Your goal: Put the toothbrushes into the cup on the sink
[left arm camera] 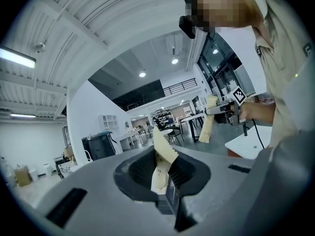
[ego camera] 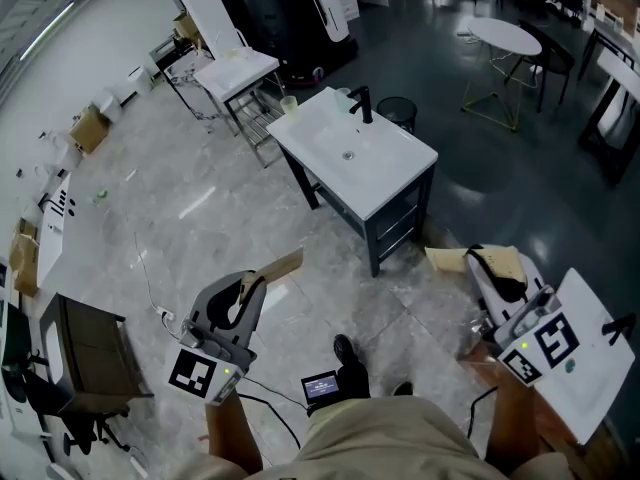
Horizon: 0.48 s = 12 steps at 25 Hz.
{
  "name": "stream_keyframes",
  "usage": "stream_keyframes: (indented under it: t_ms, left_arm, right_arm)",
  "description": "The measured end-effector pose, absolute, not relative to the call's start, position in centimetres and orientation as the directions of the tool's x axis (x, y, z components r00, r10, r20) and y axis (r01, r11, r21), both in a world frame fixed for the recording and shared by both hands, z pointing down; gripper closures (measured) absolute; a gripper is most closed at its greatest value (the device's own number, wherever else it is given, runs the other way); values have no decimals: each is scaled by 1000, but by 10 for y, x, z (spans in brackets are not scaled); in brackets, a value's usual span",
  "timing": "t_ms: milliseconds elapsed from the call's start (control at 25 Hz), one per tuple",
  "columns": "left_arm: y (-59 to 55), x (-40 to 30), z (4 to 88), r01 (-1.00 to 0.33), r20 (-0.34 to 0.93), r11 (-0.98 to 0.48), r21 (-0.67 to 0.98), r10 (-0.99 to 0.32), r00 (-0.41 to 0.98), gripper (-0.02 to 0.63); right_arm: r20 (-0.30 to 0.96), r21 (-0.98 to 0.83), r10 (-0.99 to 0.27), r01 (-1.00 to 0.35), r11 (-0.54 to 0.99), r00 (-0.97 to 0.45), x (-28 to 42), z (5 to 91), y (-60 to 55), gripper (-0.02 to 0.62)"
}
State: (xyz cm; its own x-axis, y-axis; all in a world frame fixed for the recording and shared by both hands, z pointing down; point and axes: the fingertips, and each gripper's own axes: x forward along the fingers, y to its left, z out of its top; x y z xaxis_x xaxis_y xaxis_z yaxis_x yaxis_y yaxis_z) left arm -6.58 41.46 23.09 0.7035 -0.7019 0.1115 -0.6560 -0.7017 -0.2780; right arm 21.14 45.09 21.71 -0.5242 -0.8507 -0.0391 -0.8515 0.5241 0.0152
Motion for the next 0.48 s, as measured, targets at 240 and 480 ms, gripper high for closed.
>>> stream_keyframes:
  t_ms: [240,480]
  left_arm:
    - [342,-95,230,-654,87,-708,-265,-693,715,552]
    - [270,-138,230,-642,77,-720,-262,-679,730,552]
  right_arm:
    - [-31,29,-857,-857,514,-515,180,213,382,574]
    - [-14,41,-859,-859,510,-511,135,209,311,574]
